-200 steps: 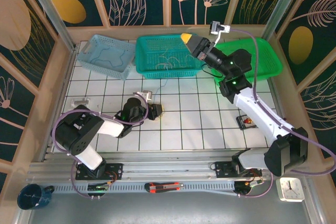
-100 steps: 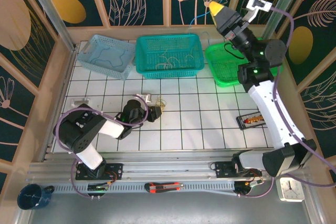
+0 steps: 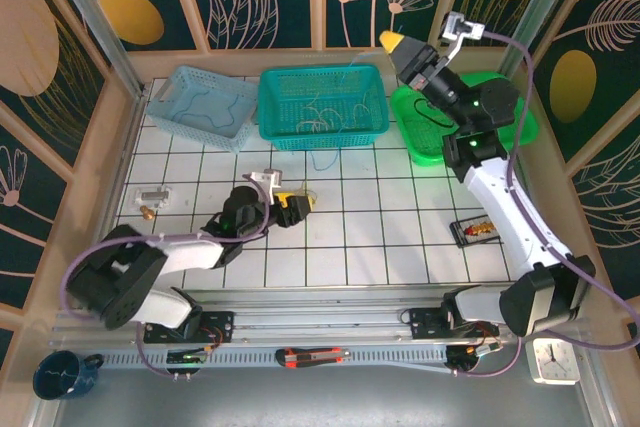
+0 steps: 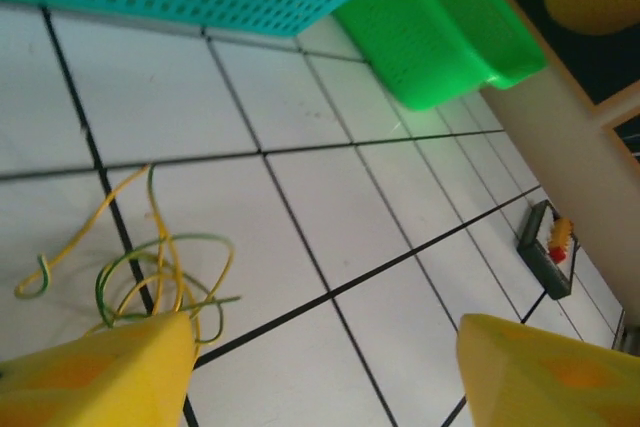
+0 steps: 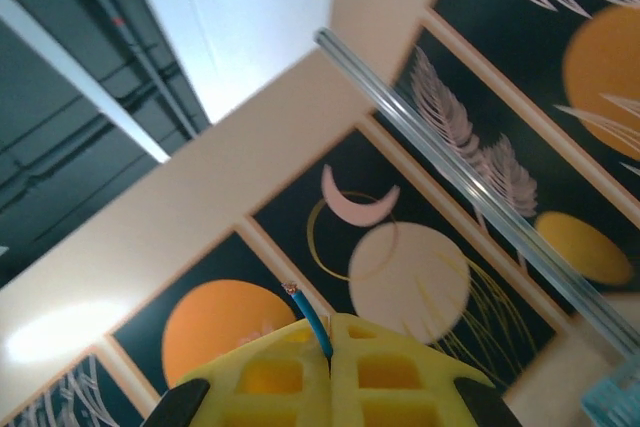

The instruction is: Untangle the cables

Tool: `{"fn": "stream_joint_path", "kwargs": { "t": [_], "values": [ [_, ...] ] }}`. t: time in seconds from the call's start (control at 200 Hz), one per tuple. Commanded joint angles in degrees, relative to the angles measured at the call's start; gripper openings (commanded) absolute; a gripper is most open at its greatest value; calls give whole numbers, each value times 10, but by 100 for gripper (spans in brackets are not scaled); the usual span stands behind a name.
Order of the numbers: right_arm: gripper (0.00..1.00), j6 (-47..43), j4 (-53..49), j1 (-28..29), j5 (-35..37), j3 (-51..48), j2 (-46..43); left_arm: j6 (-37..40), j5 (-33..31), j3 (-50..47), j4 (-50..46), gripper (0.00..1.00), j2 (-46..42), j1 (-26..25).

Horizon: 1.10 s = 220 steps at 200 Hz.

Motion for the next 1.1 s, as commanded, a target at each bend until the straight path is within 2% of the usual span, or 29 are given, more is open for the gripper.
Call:
{"fn": "stream_joint_path", "kwargs": {
  "t": [0.0, 0.24, 0.34, 0.505, 0.711, 0.856, 1.096],
  "values": [
    [0, -50, -26, -4, -15, -39, -24, 21, -7, -1, -90, 78, -70, -4],
    [0, -147, -129, -1, -16, -87, -37, 50, -40, 54, -236, 98, -230, -3],
    [0, -197, -191, 6, -18, -74, -39, 84, -56, 125, -291, 99, -248, -3],
    [0, -272, -286, 17, -13, -40, -36, 155, -58, 270, -372, 99, -201, -3],
    [0, -309, -340, 18, -24, -7, -26, 249, -13, 431, -476, 99, -108, 0],
    [0, -311, -345, 20, -45, 2, -23, 288, 22, 459, -507, 94, -67, 2],
    [0, -326, -364, 42, -49, 8, -18, 291, 87, 454, -473, 79, -49, 2]
  ]
}}
